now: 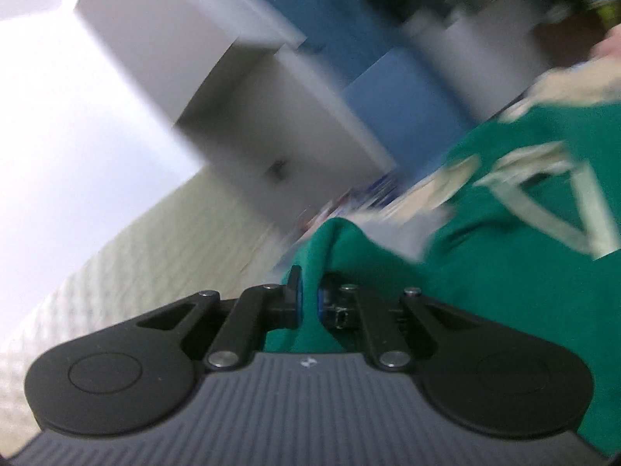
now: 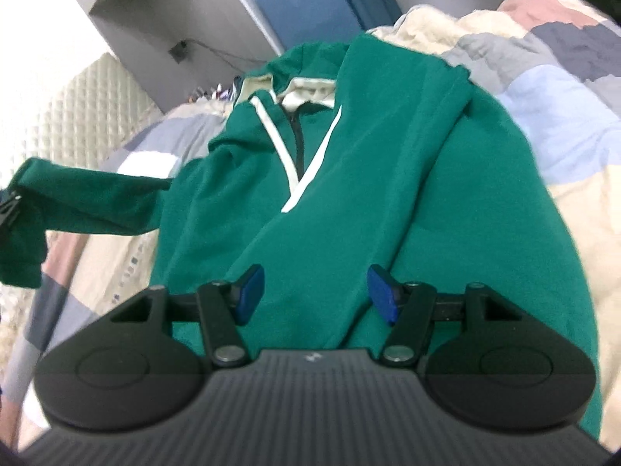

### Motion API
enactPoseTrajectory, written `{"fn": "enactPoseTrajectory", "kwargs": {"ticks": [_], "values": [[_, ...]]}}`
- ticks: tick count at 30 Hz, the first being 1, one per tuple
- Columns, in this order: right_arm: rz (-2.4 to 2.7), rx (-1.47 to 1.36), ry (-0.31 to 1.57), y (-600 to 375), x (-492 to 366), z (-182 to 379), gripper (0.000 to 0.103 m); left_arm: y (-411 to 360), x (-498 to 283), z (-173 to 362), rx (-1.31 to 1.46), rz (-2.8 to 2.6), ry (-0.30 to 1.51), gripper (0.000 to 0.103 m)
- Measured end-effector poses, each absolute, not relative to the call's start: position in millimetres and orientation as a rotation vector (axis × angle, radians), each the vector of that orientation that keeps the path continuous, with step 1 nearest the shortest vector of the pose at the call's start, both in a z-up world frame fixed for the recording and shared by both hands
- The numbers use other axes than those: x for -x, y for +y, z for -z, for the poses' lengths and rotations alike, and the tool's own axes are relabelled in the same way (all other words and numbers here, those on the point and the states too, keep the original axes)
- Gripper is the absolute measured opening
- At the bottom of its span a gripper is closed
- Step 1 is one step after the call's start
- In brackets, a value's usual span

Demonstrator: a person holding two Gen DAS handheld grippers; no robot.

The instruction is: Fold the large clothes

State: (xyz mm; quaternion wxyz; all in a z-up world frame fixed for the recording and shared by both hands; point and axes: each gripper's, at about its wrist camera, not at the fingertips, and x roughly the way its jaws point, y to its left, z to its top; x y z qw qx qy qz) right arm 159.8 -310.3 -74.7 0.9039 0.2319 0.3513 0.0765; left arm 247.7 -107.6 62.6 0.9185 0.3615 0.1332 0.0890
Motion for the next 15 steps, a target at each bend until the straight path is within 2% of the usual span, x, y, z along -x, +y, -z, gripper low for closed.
{"fn": "enactPoseTrajectory", "kwargs": {"ticks": [7, 13, 14, 15], "values": [[-0.106, -0.452, 0.671, -324, -145, 62, 0.062, -198, -194, -20, -0.553, 0.194, 0.447, 0.008], [-0.106, -0.429, 0.682, -323, -149, 65, 0.063, -207, -181, 46, -0.375, 0.292, 0.601, 0.009], [-0.113, -0.417, 0.687, -320, -148, 66, 0.063, -208, -180, 50, -0.35, 0.3, 0.605, 0.011], [-0.129, -0.415, 0.689, -318, -148, 67, 0.063, -206, -181, 55, -0.328, 0.298, 0.602, 0.019]]}}
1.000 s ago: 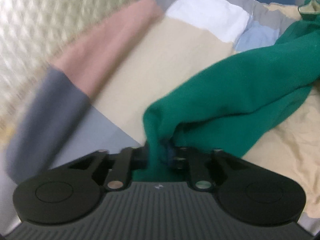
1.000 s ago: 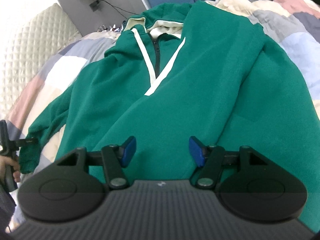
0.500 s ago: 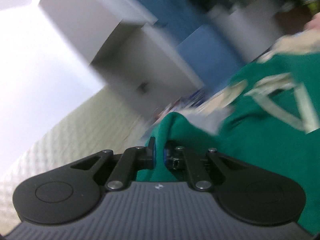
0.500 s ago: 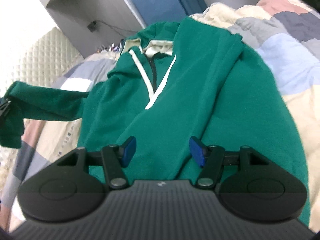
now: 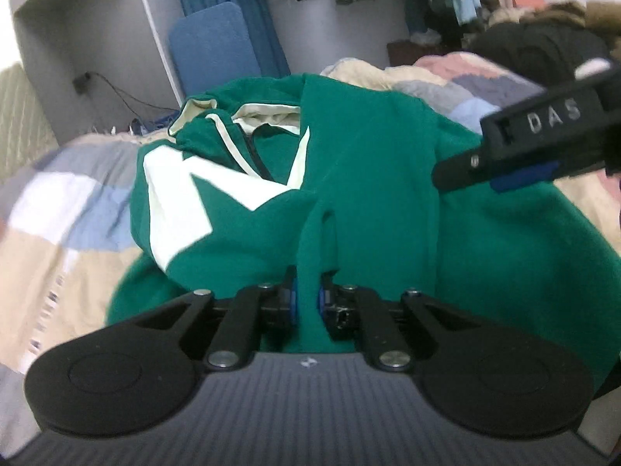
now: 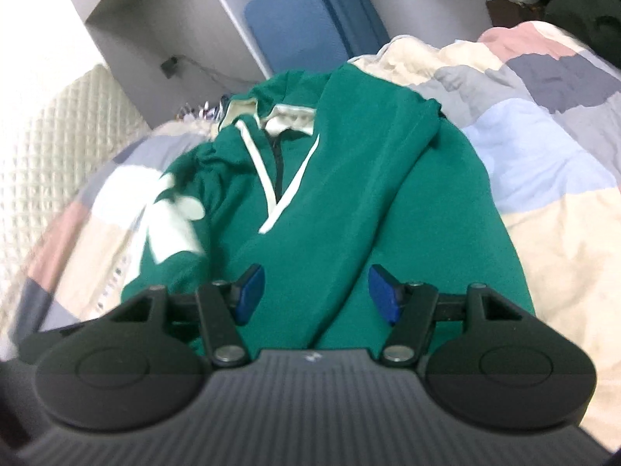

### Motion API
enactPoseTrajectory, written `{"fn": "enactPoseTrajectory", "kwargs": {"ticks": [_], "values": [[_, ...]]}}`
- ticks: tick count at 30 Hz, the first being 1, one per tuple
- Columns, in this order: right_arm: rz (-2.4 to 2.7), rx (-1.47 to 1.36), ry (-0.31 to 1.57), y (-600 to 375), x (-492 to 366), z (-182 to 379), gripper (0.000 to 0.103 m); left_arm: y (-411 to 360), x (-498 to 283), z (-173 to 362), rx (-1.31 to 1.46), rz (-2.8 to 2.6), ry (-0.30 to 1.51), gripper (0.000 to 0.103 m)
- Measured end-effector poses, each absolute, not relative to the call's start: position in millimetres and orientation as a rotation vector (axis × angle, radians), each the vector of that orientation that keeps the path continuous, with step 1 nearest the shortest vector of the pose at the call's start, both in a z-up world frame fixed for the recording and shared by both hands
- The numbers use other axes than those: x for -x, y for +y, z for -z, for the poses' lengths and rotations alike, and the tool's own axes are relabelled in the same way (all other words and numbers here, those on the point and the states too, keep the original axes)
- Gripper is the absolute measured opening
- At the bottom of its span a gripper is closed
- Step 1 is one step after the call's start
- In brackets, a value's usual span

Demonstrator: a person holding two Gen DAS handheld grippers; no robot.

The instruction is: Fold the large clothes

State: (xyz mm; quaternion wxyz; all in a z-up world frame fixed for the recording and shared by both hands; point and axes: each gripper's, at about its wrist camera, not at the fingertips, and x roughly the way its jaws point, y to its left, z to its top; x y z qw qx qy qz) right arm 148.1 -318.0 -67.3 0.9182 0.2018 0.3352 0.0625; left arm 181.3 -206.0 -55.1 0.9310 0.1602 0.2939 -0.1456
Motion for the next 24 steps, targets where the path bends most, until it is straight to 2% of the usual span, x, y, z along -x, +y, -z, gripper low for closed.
{"fn": "enactPoseTrajectory", "kwargs": {"ticks": [1, 3, 4, 13, 24], "values": [[-0.14, -0.416, 0.693, -317, -148, 68, 0.063, -202, -182, 60, -0.299, 0.299, 0.611, 0.025], [-0.149, -0.419, 0.684, -314, -150, 67, 0.063, -191, -192, 66, -0.218, 0.346, 0.64, 0.064], [-0.156, -0.417, 0.677, -312, -151, 66, 0.063, -185, -190, 66, -0.188, 0.366, 0.636, 0.067], [-0.297, -0.374, 0.627, -274, -151, 58, 0.063, -106, -146, 51, 0.068, 0.415, 0.563, 0.068], [-0.433, -0.231, 0.574, -220, -141, 48, 0.062, -33, -166, 51, 0.288, 0.392, 0.553, 0.068]]}}
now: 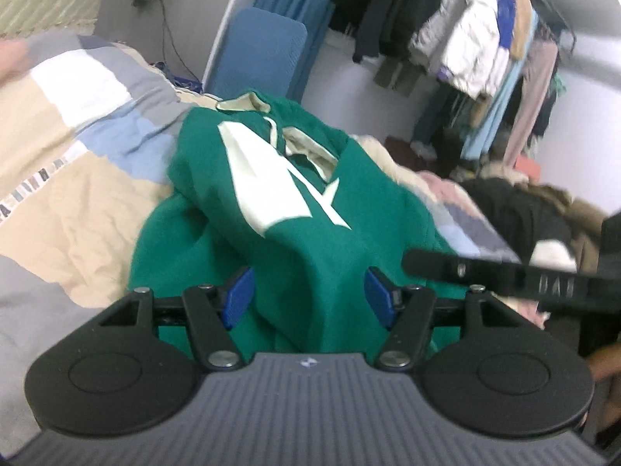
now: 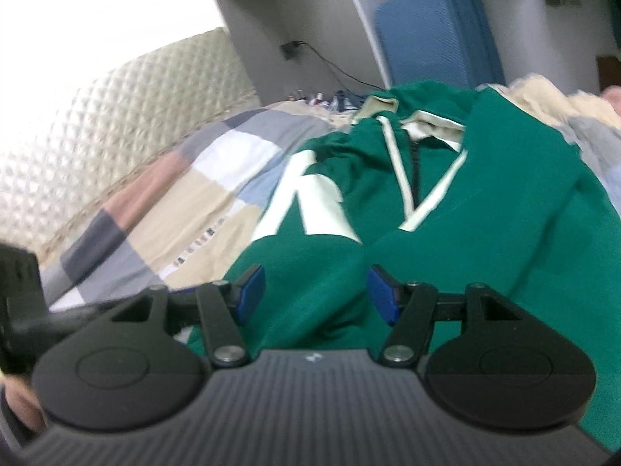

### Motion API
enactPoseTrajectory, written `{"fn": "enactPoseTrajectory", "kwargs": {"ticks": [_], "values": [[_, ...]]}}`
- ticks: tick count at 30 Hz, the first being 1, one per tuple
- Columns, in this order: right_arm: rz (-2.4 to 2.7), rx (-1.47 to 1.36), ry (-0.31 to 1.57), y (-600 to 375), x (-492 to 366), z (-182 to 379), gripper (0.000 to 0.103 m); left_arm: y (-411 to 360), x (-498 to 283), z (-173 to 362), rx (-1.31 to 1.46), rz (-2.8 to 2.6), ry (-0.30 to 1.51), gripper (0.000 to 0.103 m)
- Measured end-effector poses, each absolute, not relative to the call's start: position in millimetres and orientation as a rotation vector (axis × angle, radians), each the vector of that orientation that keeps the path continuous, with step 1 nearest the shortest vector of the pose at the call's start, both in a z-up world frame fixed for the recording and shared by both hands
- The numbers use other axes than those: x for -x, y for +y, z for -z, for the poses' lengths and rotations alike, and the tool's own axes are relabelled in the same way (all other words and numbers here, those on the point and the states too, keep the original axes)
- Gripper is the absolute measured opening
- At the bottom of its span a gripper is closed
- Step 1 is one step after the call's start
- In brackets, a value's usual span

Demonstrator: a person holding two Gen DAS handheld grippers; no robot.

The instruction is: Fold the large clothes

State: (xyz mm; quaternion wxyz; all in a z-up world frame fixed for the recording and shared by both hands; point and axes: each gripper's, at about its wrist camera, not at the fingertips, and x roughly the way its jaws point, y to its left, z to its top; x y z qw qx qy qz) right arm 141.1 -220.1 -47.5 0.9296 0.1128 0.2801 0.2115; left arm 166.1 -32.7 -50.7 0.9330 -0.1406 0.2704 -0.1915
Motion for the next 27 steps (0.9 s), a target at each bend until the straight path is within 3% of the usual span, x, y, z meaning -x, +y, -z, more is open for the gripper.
{"fn": "enactPoseTrajectory", "kwargs": {"ticks": [16, 18, 21, 27], "values": [[-0.451, 0.19, 0.74, -157, -145, 92, 0.061, -24, -202, 77, 0.274, 0.221, 0.638, 0.068], [-0.457, 0.199, 0.739, -156, -144, 89, 0.04, -25, -199, 77, 0.276, 0.22, 0.631, 0.068], [-0.455, 0.183, 0.703, -160, -140, 76, 0.016, -24, -196, 76, 0.279, 0.21, 0.622, 0.068], [-0.413, 0.116, 0.54, -185, -132, 33, 0.01, -23, -195, 77, 0.294, 0.193, 0.616, 0.068]]}}
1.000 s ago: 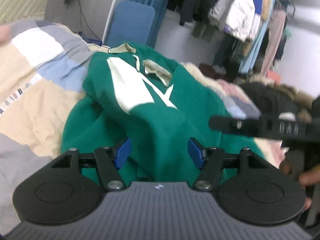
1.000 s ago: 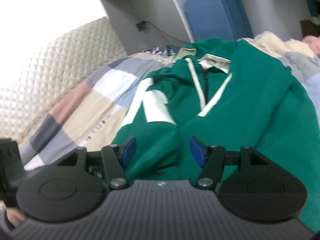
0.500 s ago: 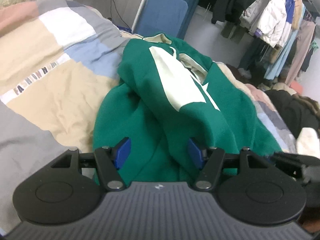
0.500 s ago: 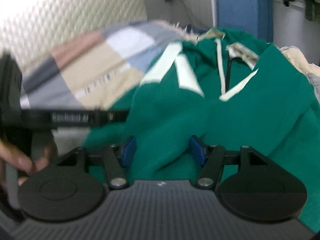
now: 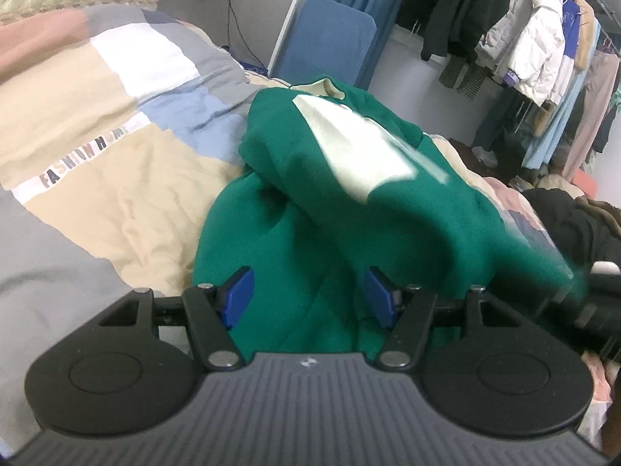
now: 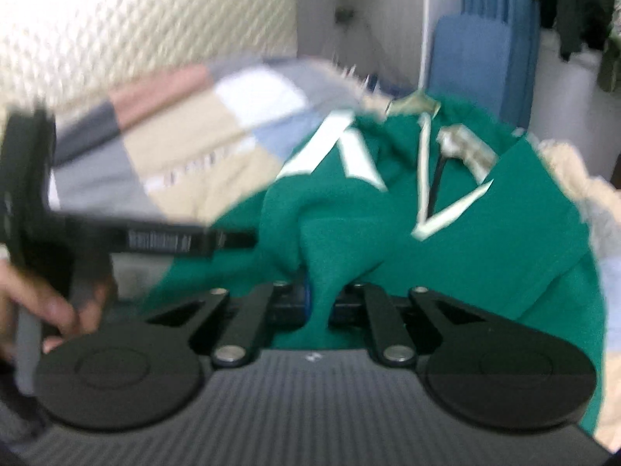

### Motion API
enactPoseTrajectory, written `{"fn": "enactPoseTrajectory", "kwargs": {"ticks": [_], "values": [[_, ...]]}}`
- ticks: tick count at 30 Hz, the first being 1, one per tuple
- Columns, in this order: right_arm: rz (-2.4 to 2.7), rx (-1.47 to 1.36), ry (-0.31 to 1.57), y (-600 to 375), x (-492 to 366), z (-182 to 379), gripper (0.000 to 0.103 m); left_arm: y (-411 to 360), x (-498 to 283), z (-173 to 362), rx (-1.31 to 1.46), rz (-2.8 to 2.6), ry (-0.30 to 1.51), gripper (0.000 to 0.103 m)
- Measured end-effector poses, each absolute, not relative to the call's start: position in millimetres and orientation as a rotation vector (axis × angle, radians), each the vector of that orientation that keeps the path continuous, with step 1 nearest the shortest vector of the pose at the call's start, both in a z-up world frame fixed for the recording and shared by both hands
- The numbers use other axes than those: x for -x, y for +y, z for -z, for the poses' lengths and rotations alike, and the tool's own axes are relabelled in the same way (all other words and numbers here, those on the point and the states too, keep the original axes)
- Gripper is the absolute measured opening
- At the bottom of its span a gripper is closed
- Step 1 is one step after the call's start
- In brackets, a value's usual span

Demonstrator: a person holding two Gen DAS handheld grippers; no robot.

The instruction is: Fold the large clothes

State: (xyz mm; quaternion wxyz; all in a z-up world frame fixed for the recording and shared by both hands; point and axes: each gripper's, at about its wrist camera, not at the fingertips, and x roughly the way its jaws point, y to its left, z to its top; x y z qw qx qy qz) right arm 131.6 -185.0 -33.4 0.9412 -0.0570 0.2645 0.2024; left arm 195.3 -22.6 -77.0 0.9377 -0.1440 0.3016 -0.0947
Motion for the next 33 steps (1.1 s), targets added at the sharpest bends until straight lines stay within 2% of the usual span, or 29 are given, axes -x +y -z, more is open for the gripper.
{"fn": "enactPoseTrajectory", "kwargs": {"ticks": [5, 14, 24, 33], "values": [[-0.235, 0.02, 0.481, -231, -144, 14, 0.01, -25, -196, 80, 0.274, 0.178, 0.623, 0.068], [-0.046, -0.287, 0.689, -297, -187, 59, 0.01, -41, -209, 91, 0.138, 0.12, 0.637, 0.068], [-0.258, -0.368, 0.641, -295, -191, 60, 0.011, -44, -221, 95, 0.231, 0.127, 0.629, 0.068], [-0.561, -0.289, 0.486, -253, -153, 21, 0.011, -19, -213, 78, 0.377, 0.179, 0.566, 0.068]]}}
